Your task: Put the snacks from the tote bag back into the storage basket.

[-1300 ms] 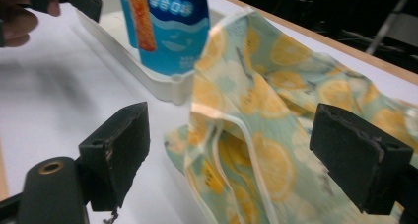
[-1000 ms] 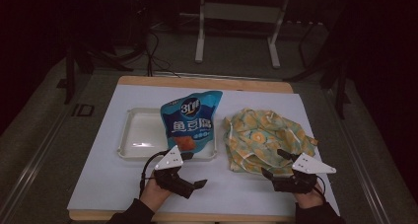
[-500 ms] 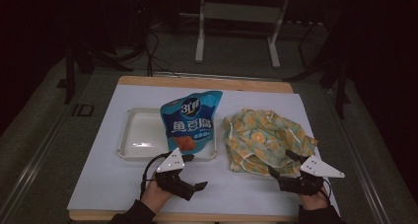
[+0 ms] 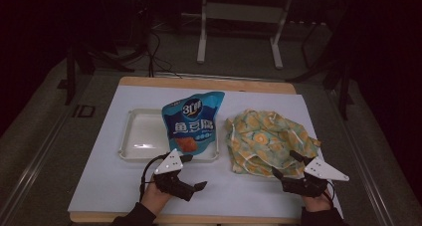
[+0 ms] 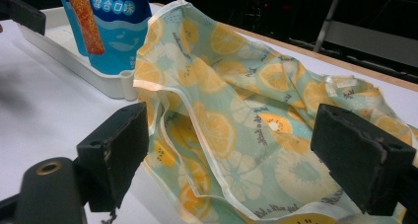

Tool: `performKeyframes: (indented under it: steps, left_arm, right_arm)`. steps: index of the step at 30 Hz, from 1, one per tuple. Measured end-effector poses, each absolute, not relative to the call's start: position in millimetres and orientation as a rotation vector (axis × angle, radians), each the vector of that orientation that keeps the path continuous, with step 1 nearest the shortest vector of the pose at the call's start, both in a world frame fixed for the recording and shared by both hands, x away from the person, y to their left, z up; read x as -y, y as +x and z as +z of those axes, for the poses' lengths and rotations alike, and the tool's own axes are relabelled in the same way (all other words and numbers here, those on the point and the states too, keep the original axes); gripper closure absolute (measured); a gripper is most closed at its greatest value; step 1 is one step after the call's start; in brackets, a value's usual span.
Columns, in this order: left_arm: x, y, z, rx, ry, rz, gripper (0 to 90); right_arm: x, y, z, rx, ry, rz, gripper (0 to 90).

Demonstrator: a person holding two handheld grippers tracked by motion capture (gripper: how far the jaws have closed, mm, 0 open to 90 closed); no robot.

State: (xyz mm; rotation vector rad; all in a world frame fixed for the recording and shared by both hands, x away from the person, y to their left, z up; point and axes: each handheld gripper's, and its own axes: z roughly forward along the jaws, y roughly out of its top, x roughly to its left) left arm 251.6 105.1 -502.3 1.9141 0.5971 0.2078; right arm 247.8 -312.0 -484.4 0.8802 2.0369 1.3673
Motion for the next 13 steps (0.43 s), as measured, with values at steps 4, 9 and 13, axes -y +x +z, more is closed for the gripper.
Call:
performKeyframes:
  steps: [4,9,13]
  left_arm:
    - [-106.2,251.2,-502.8,-0.6,1.911,0.212,2.2]
    - [-106.9,250.7,-502.9,-0.598,1.908,0.218,2.2]
    - [-107.4,250.1,-503.2,-0.604,1.897,0.231,2.2]
  right_arm:
    - [312.9,248.4,-484.6,-2.036,0.888,1.381,14.5]
    - [313.0,248.5,-484.7,-2.033,0.888,1.387,14.6]
    - [312.7,248.9,-484.8,-2.039,0.882,1.389,14.6]
